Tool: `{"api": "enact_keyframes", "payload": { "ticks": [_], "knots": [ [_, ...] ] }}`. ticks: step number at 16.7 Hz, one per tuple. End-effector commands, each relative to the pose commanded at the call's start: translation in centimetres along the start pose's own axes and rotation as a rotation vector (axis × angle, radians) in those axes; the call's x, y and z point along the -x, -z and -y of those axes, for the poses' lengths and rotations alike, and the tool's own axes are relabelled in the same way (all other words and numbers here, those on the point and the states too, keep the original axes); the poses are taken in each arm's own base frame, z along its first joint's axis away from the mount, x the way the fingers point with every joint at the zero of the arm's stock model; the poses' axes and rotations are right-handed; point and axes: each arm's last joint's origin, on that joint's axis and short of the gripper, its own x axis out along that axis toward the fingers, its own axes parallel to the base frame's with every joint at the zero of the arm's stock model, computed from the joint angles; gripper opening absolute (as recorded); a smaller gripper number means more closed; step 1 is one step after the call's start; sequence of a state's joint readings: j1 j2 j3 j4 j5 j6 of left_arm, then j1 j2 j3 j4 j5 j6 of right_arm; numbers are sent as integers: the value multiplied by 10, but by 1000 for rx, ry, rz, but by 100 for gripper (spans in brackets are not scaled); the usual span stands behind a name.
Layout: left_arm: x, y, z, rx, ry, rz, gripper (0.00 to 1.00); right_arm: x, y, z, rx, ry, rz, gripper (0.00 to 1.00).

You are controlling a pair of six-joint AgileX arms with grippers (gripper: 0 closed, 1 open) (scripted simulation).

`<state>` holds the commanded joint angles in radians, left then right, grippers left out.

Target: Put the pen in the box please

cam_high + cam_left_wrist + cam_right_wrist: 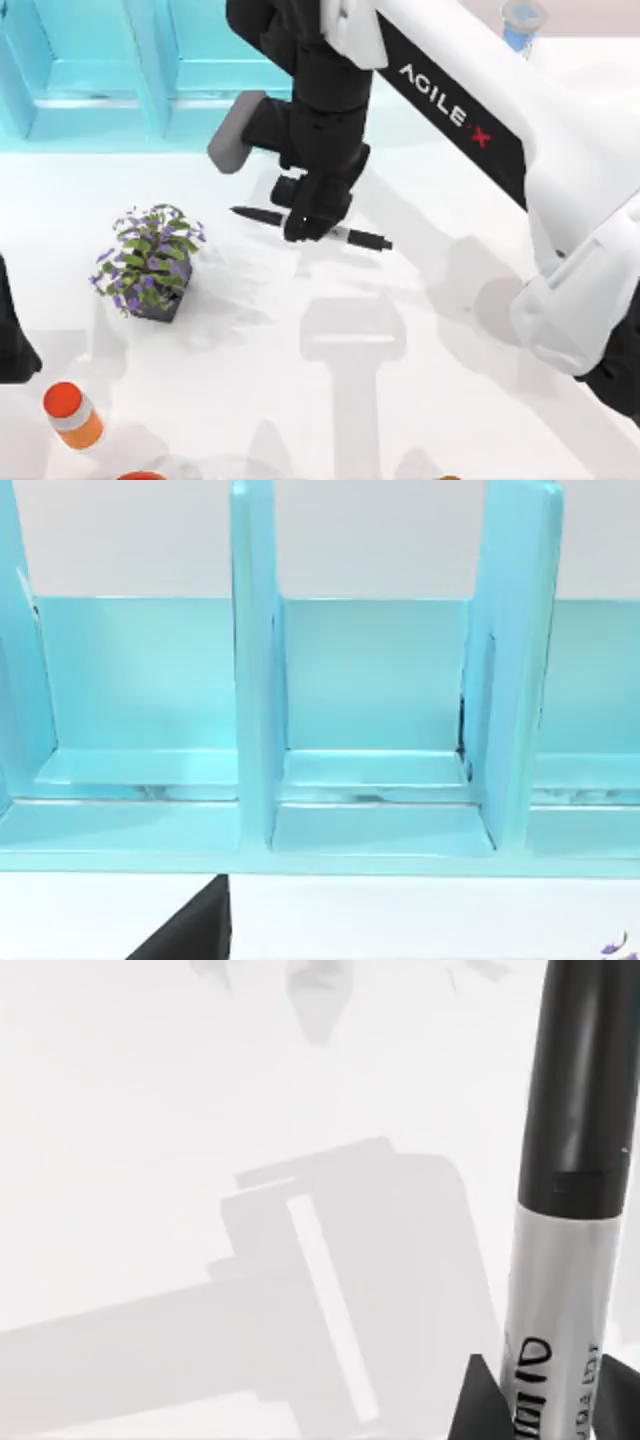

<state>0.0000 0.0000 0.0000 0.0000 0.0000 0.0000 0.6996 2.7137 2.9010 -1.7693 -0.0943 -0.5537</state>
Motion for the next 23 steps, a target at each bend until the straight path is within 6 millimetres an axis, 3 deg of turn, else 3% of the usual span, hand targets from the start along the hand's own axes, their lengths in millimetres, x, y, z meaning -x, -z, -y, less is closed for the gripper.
{"api": "enact_keyframes", "payload": {
  "ticks": [6, 9, 13, 17, 20, 23],
  "knots": [
    [0, 0, 0, 0, 0, 0, 100, 4, 3, 2, -19, 5, 4, 0],
    [0, 0, 0, 0, 0, 0, 100, 27, 32, 28, -193, 28, -2, 0],
    [0, 0, 0, 0, 0, 0, 100, 73, 114, 82, -670, 78, -3, 0],
    [0, 0, 0, 0, 0, 0, 100, 106, 220, 120, -1247, 123, -11, 0],
    [0, 0, 0, 0, 0, 0, 100, 115, 301, 133, -1693, 149, -18, 0],
    [0, 0, 0, 0, 0, 0, 100, 111, 374, 135, -2105, 168, -24, 0]
  ]
}}
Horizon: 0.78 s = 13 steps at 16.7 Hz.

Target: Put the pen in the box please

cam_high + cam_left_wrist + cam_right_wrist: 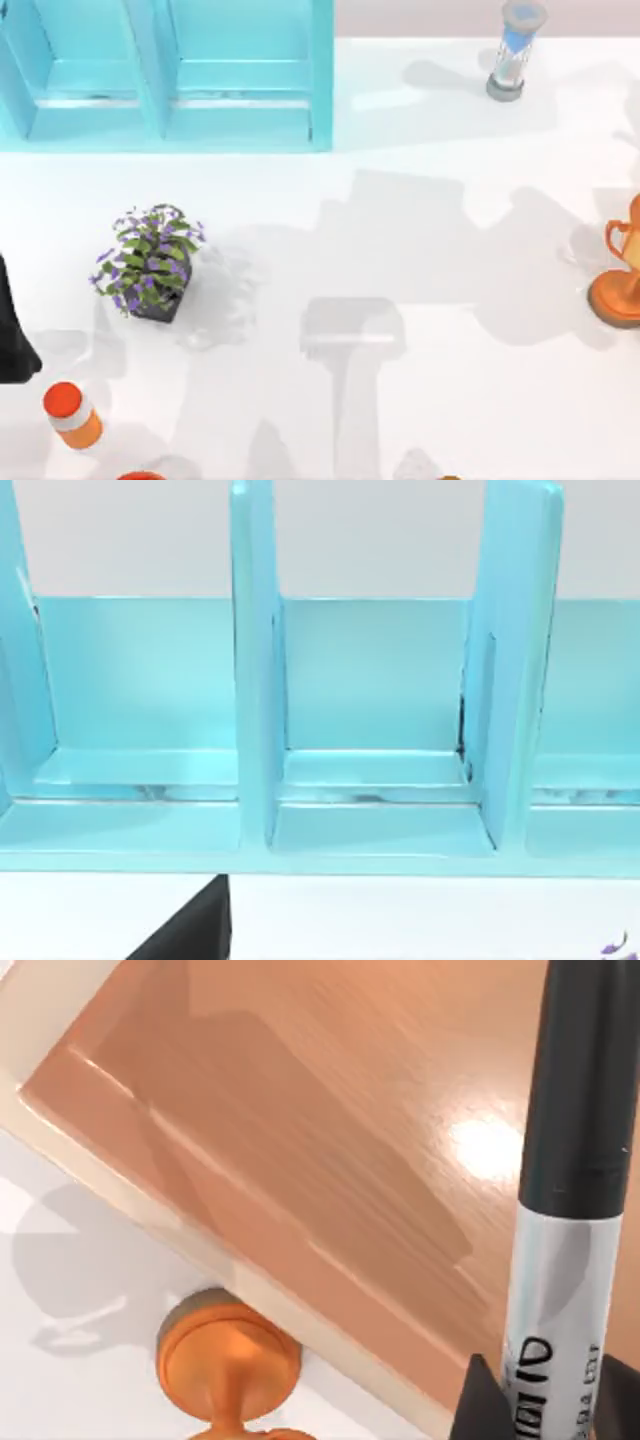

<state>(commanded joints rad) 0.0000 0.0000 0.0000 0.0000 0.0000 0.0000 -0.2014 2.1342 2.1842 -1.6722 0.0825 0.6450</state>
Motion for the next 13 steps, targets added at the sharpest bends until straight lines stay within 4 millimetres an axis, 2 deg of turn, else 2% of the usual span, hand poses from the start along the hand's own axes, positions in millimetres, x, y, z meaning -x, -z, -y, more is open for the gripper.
{"api": "enact_keyframes", "payload": {
  "ticks": [4, 7, 9, 13],
  "knots": [
    [0, 0, 0, 0, 0, 0, 100, -28, -28, 65, -438, 27, -17, 0],
    [0, 0, 0, 0, 0, 0, 100, -51, -39, 96, -653, 41, -31, 0],
    [0, 0, 0, 0, 0, 0, 100, -61, -41, 106, -724, 44, -33, 0],
    [0, 0, 0, 0, 0, 0, 100, -63, -41, 108, -741, 43, -32, 0]
  ]
}}
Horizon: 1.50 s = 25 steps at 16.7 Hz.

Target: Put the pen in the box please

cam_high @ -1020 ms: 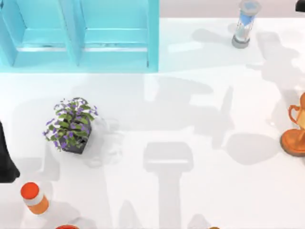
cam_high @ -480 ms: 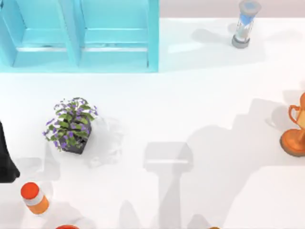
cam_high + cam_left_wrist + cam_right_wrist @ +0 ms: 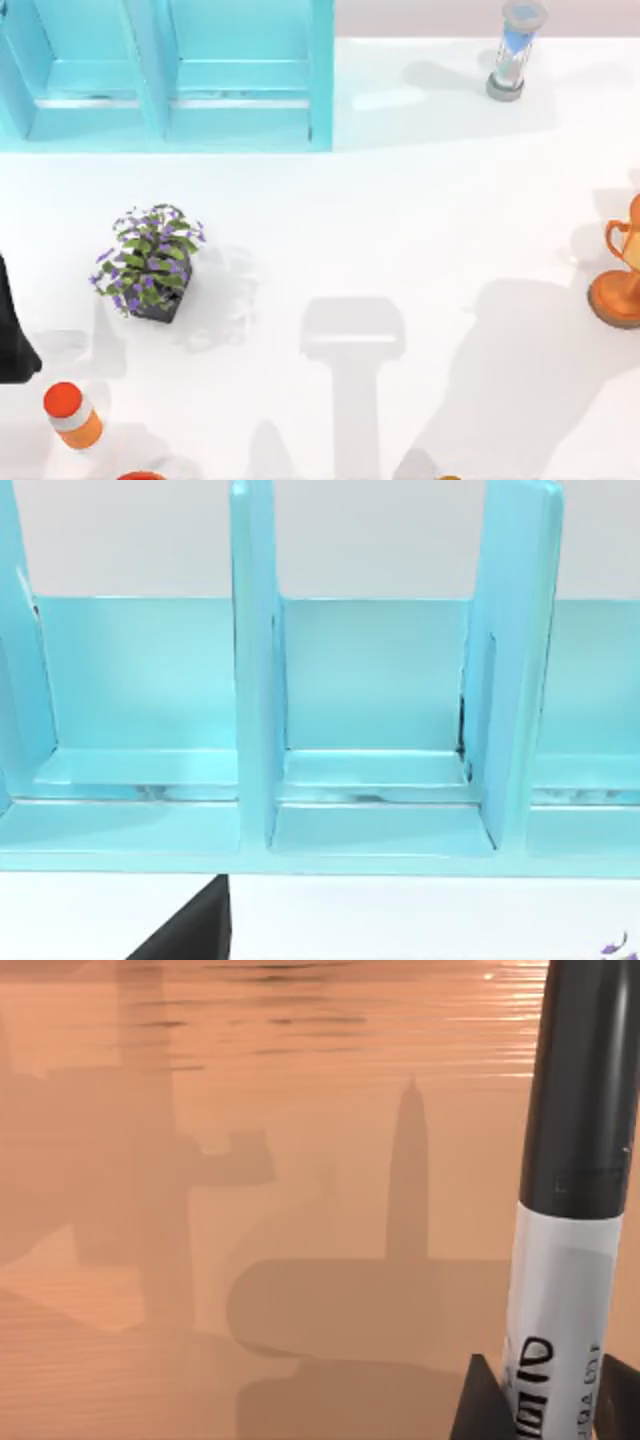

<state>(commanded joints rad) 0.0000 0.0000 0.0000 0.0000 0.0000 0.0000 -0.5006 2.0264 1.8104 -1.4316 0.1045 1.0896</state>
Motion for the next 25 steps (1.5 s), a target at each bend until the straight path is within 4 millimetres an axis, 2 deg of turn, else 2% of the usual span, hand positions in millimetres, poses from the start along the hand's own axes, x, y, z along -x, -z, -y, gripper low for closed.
{"api": "enact_keyframes", "payload": {
  "ticks": [4, 9, 11, 13, 16, 18, 22, 25],
  "knots": [
    [0, 0, 0, 0, 0, 0, 100, -1, 6, -4, 11, 5, -2, 0],
    [0, 0, 0, 0, 0, 0, 100, -12, 58, -25, 61, -22, 19, 0],
    [0, 0, 0, 0, 0, 0, 100, -25, 65, -26, 64, -24, 19, 0],
    [0, 0, 0, 0, 0, 0, 100, -39, 58, -21, 49, -21, 10, 0],
    [0, 0, 0, 0, 0, 0, 100, -56, 35, -6, 9, -4, -1, 0],
    [0, 0, 0, 0, 0, 0, 100, -59, 28, -1, 0, 0, 0, 0],
    [0, 0, 0, 0, 0, 0, 100, -59, 28, 0, 0, 0, 0, 0],
    [0, 0, 0, 0, 0, 0, 100, -59, 28, 0, 0, 0, 0, 23]
  ]
}}
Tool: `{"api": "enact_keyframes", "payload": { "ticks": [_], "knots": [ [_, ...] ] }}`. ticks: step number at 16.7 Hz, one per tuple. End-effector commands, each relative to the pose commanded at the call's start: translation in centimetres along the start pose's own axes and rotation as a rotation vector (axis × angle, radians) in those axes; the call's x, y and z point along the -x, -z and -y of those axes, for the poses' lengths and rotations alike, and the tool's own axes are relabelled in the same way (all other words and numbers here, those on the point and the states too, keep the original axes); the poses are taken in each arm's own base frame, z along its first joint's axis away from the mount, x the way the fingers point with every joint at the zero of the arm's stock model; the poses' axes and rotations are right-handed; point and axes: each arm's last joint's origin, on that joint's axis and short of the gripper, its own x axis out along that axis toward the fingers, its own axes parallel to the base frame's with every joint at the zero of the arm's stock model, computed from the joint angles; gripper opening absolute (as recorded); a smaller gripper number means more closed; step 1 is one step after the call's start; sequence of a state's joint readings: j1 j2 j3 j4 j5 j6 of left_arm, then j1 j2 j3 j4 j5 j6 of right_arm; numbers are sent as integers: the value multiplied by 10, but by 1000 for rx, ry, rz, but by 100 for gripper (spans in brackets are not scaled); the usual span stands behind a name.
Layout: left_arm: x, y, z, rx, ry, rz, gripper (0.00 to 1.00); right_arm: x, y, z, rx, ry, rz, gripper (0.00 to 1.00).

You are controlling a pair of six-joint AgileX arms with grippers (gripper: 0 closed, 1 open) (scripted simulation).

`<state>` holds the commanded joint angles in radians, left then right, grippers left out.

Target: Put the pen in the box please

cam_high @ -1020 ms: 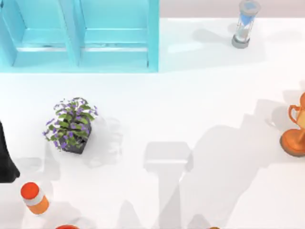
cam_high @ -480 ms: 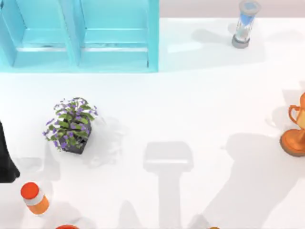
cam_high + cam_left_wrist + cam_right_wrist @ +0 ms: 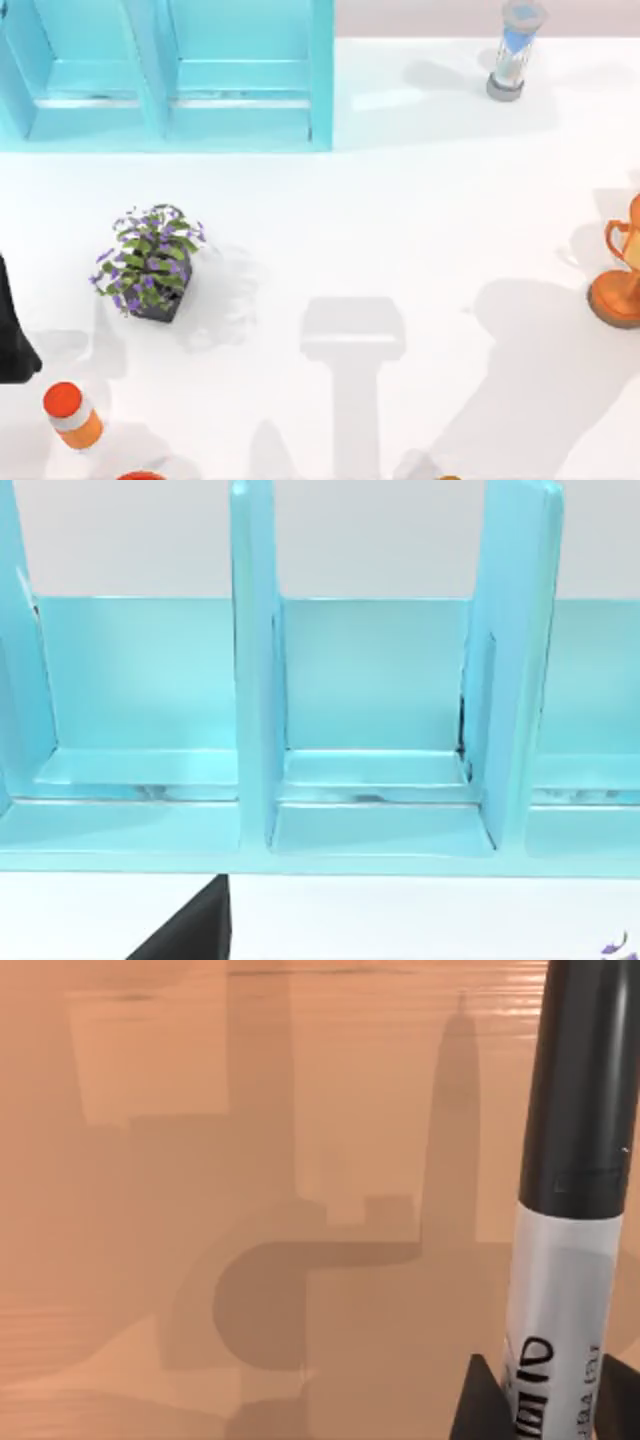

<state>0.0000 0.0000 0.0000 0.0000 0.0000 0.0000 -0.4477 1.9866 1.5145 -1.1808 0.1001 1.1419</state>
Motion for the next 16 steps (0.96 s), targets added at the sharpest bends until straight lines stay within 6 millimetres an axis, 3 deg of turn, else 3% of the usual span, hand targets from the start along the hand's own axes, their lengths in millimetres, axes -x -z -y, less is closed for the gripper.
{"api": "enact_keyframes", "payload": {
  "ticks": [10, 16],
  "knots": [
    [0, 0, 0, 0, 0, 0, 100, 0, 0, 0, 0, 0, 0, 98],
    [0, 0, 0, 0, 0, 0, 100, 0, 0, 0, 0, 0, 0, 100]
  ]
}}
